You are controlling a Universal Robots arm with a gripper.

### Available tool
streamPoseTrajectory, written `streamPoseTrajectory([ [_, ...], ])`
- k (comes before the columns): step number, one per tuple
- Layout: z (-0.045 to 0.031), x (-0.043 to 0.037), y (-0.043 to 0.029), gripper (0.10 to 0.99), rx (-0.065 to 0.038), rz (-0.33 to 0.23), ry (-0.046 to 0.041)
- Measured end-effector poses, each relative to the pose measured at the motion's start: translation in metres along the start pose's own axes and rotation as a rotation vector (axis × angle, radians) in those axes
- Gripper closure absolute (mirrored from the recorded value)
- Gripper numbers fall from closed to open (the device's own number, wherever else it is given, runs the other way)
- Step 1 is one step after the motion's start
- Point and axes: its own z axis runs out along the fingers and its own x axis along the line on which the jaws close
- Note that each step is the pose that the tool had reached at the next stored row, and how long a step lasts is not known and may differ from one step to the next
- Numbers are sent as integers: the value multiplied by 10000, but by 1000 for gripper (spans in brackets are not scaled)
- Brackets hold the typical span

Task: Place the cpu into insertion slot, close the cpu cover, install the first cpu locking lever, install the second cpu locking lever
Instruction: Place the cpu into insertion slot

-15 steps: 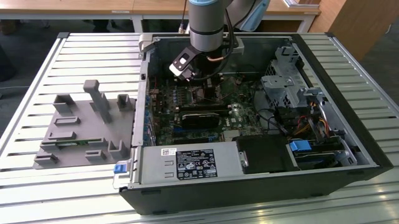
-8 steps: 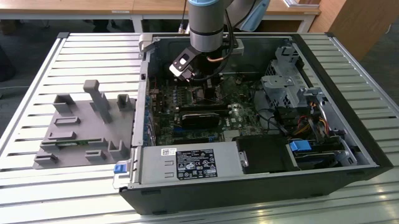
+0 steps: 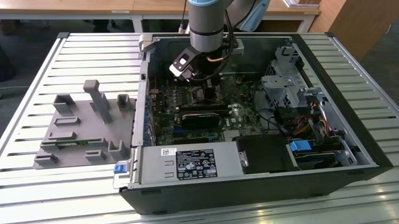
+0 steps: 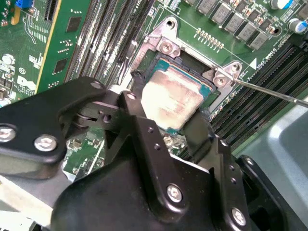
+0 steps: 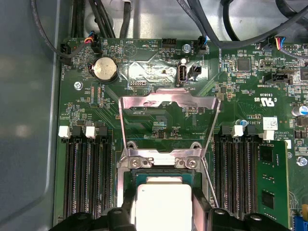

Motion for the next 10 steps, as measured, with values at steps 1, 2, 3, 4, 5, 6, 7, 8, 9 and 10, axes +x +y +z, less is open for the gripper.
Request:
streamPoseTrajectory([
  [1, 0, 0, 0, 475, 0, 0, 0],
  [2, 0, 0, 0, 475, 0, 0, 0],
  [3, 0, 0, 0, 475, 0, 0, 0],
  [4, 0, 0, 0, 475, 0, 0, 0],
  [5, 1, 0, 0, 475, 0, 0, 0],
  [6, 1, 0, 0, 475, 0, 0, 1],
  [7, 1, 1, 0, 475, 0, 0, 1],
  [8, 1, 1, 0, 475, -1, 0, 2],
  [9, -2, 1, 0, 475, 0, 0, 0],
  [10, -7, 1, 1, 475, 1, 0, -1],
])
